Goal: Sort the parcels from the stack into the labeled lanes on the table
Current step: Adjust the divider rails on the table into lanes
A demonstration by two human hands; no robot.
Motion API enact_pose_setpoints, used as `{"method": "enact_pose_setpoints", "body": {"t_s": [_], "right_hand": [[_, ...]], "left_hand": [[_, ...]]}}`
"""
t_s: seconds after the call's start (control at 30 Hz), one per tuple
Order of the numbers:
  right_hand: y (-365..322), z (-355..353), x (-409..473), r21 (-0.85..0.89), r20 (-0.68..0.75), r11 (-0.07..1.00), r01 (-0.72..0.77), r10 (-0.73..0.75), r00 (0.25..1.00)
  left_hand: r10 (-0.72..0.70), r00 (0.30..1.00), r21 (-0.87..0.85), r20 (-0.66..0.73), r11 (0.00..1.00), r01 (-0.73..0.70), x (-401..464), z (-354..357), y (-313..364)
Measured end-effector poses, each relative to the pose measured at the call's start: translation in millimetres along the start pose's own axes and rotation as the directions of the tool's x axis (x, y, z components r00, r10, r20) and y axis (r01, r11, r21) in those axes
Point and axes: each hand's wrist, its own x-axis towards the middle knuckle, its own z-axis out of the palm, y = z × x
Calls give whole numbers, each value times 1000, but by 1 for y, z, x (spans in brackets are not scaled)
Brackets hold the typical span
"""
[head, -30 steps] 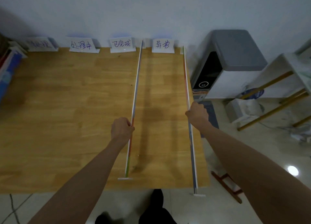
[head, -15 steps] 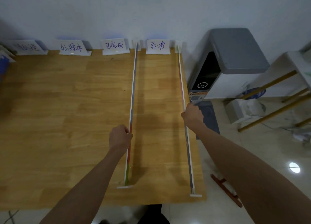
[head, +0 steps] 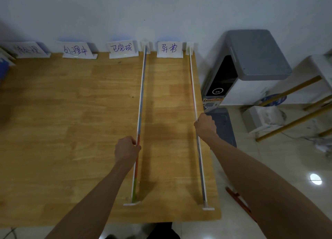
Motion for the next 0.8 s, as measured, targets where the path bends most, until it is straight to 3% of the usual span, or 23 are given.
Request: {"method": "enact_pose_setpoints", "body": {"t_s": [0.37, 0.63, 0.8], "right_hand": [[9, -1, -11, 133, 18, 991, 6, -8, 1000], [29, 16, -45, 128, 131, 986, -109, 92, 987], [32, 17, -48, 147, 117, 980, -133, 116, 986]], "left_hand": [[2, 1000, 1, 11, 1000, -2, 1, -2, -3], [-2, 999, -17, 40, 1000, 3, -6, -1, -4], [-34, 999, -32, 22, 999, 35, -4, -2, -10]]}}
